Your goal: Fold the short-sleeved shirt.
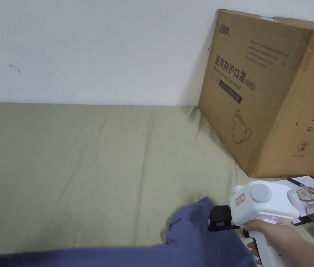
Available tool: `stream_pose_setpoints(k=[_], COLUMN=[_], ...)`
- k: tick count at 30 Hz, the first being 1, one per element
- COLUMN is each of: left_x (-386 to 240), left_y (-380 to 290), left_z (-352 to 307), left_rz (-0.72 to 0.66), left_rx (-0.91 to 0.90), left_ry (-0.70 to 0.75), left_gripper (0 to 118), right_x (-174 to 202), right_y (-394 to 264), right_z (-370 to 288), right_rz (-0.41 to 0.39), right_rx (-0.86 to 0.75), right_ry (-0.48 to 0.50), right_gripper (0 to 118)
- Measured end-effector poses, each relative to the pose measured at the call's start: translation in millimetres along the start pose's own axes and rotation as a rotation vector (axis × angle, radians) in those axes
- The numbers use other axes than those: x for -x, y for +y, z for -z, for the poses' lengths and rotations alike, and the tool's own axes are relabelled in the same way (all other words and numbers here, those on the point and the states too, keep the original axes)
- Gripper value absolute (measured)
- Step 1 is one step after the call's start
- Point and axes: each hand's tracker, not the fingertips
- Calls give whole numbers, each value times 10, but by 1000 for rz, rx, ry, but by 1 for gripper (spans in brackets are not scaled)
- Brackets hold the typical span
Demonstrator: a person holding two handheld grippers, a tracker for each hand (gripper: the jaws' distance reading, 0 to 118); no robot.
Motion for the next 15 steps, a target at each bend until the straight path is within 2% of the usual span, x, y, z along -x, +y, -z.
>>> stream_pose_setpoints(k=[2, 3, 5, 6, 7, 9, 11, 13, 15], left_x=[18, 20, 25, 22, 11, -23, -48, -46, -61], left_y=[-31, -33, -45, -53, -49, -70, -83, -81, -74], left_z=[59, 91, 122, 124, 123, 63, -77, -328, -622], left_rz=[0, -8, -24, -26, -29, -33, -36, -55, -64], left_rx=[20, 34, 52, 58, 63, 65, 51, 9, -34], left_ry=[10, 12, 5, 2, -1, 10, 17, 9, -14], left_gripper=[1, 1, 1, 1, 1, 1, 1, 1, 1], right_x=[31, 75, 146, 153, 159, 93, -9, -94, -167], right_y=[-29, -50, -53, -63, -89, -138, -212, -360, -497], right_z=[63, -16, -94, -157, -217, -384, -651, -1031, -1487], right_rz=[-46, -92, -128, -152, -165, -124, -31, 8, 3], right_rx=[25, -16, -31, -28, -48, -89, -130, -222, -297], right_ry=[-82, -78, -118, -88, -123, -58, 104, 145, 182], right_gripper=[84, 74, 10, 0, 0, 0, 0, 0, 0])
